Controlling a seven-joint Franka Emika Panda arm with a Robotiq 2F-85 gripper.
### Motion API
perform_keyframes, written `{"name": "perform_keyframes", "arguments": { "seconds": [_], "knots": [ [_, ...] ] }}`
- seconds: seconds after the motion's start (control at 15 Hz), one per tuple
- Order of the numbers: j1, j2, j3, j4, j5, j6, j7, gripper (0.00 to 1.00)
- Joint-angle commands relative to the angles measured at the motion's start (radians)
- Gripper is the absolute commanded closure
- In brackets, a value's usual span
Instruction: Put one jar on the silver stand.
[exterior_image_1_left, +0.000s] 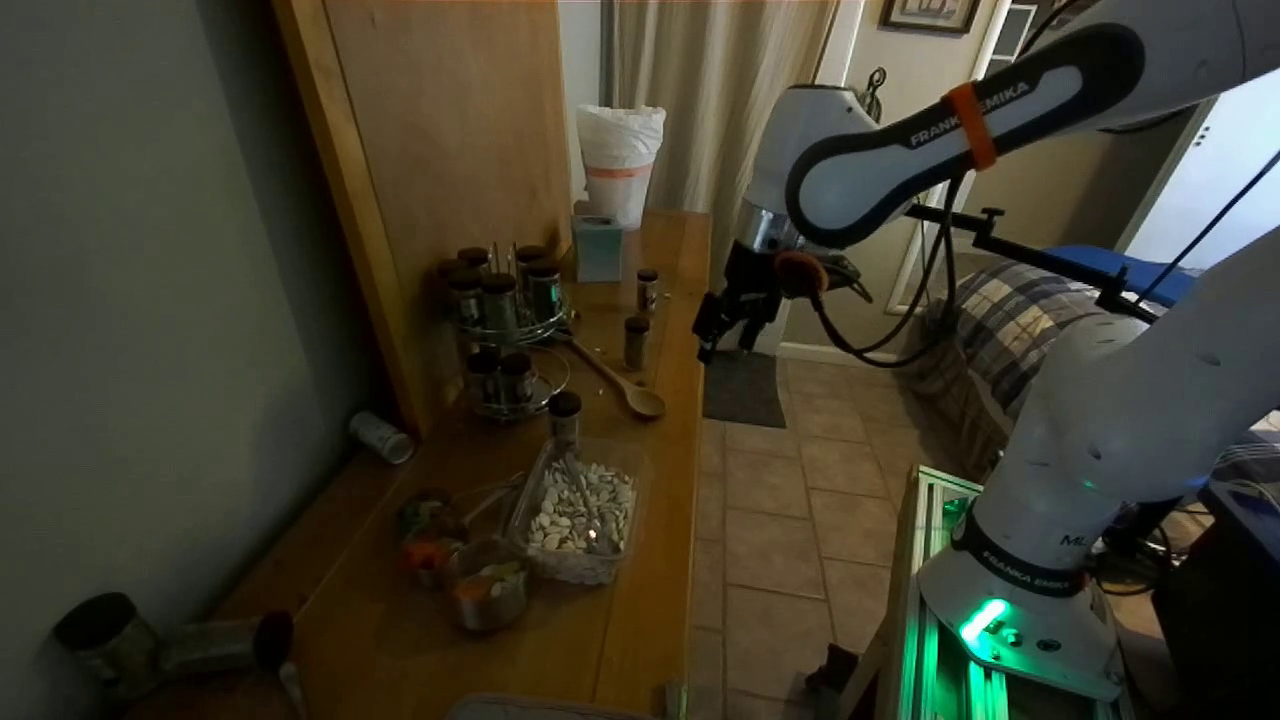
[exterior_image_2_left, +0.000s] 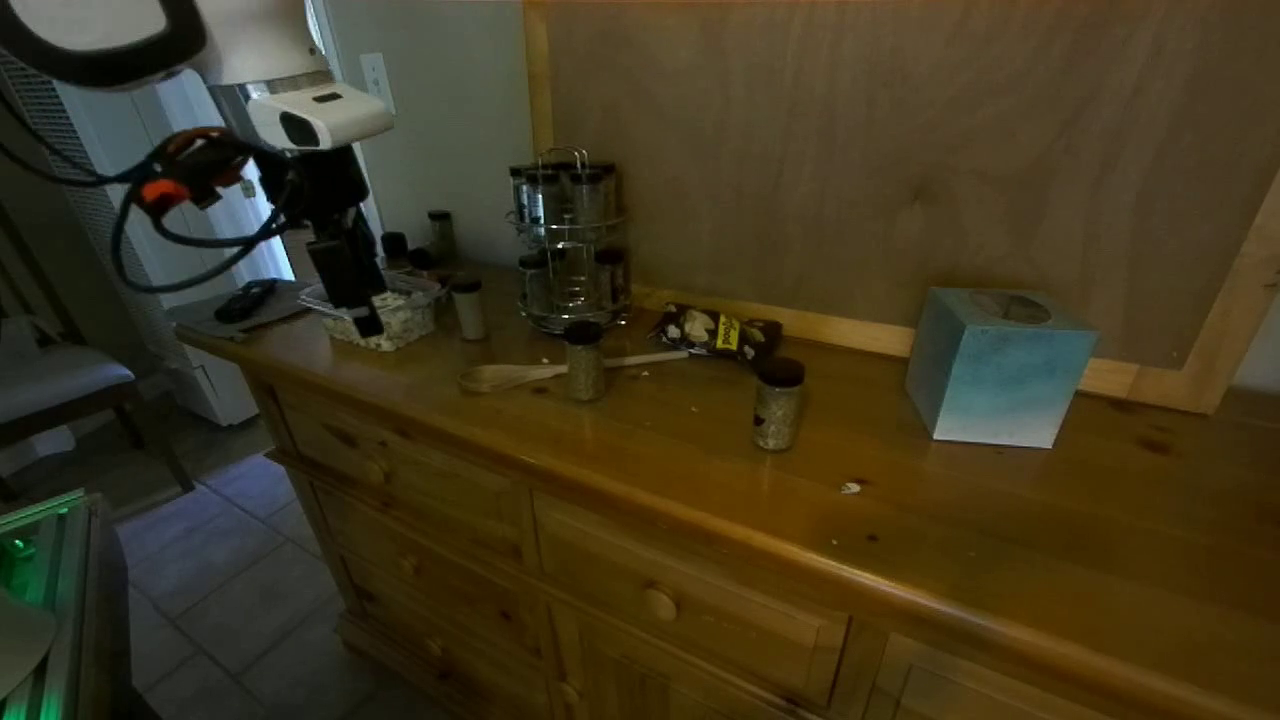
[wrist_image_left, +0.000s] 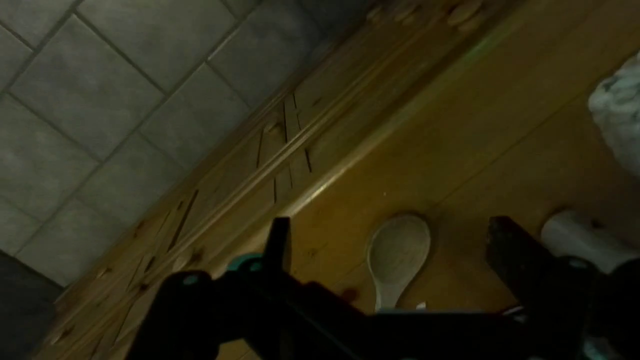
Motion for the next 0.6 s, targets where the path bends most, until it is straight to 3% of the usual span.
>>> {"name": "perform_keyframes", "arguments": {
  "seconds": [0.0, 0.27, 0.53],
  "knots": [
    [-0.087, 0.089, 0.075, -0.024, -0.085, 0.230, 0.154, 0.00],
    [-0.269, 0.166, 0.209, -0.054, -0.323, 0.439, 0.424, 0.00],
    [-0.436, 0.217, 0.335, -0.036, -0.555, 0.528, 0.672, 0.00]
  ]
}}
